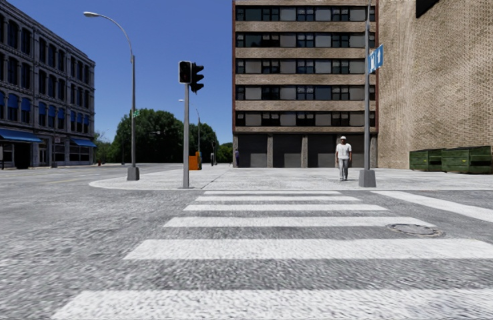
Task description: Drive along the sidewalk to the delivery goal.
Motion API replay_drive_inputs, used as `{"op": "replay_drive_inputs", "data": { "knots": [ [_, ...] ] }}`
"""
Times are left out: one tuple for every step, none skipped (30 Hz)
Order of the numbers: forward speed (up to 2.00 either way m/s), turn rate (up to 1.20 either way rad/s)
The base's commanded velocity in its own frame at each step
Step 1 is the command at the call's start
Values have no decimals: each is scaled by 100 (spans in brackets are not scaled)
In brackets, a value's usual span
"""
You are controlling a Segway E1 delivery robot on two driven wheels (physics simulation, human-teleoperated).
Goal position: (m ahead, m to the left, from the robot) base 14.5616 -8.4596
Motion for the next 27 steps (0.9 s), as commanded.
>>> {"op": "replay_drive_inputs", "data": {
  "knots": [
    [172, 0],
    [173, 0],
    [173, 0],
    [173, 0],
    [176, 0],
    [176, 0],
    [176, 0],
    [176, 0],
    [176, 0],
    [176, 0],
    [176, 0],
    [176, 0],
    [176, 0],
    [176, 0],
    [176, 0],
    [176, 0],
    [176, 0],
    [176, 0],
    [176, 0],
    [176, 0],
    [176, 0],
    [176, 0],
    [176, 0],
    [176, 0],
    [176, 0],
    [176, 0],
    [176, 0]
  ]
}}
